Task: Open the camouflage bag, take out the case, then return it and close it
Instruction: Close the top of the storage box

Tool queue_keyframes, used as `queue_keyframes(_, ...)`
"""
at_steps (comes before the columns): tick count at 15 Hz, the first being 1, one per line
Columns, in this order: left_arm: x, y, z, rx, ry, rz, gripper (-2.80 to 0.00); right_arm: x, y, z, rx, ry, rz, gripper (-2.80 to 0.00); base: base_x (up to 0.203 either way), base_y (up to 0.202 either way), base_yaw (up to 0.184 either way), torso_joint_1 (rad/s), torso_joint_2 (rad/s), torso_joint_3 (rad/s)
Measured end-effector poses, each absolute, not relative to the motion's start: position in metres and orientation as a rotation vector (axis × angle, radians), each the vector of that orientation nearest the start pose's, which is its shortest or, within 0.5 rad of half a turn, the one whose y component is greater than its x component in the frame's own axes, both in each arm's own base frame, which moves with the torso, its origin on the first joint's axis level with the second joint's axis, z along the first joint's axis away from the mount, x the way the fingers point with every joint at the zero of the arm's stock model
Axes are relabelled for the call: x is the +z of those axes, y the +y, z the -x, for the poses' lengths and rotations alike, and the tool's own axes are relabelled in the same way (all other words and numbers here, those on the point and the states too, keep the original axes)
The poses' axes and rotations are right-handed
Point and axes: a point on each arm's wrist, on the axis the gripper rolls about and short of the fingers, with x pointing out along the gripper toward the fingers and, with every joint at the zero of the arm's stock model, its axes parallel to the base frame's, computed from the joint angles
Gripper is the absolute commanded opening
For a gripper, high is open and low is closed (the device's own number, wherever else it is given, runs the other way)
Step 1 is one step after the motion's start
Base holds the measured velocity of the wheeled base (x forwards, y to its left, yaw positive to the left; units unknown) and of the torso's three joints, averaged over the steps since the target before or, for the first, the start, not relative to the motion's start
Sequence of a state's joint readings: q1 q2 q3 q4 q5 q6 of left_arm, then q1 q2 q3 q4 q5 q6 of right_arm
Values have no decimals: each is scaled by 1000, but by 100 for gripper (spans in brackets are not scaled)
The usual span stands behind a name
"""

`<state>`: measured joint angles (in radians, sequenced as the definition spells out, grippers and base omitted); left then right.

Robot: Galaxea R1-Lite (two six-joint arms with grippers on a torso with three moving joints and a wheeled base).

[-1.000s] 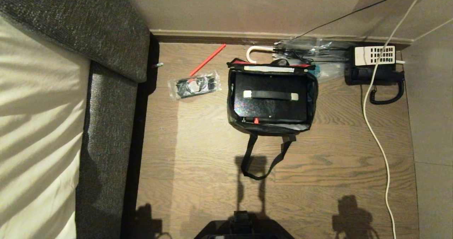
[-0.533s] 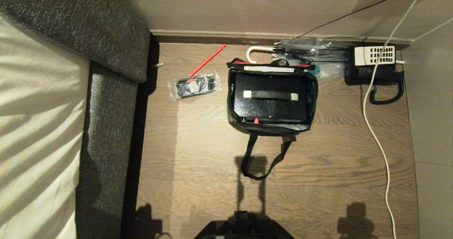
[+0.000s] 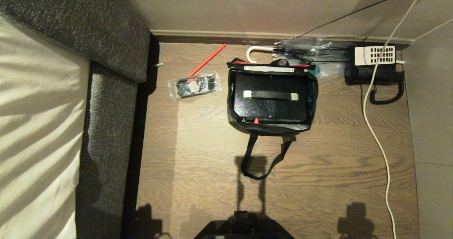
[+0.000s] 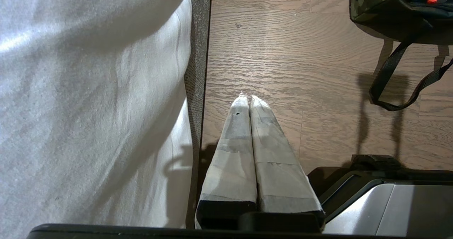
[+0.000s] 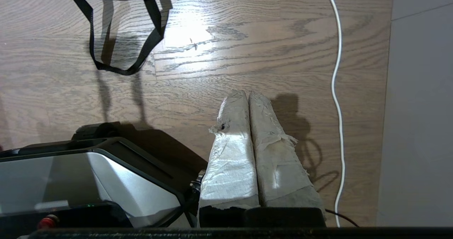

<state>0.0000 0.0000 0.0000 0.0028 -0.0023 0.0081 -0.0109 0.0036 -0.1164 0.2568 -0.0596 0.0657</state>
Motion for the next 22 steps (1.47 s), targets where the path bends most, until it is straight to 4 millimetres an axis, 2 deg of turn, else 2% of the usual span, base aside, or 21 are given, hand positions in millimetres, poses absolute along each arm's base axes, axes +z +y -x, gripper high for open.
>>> queue_keyframes(22, 75, 0, 23, -2, 0, -4, -280, 81, -1, 33, -75, 142, -62, -280, 0, 0, 0, 0, 0, 0)
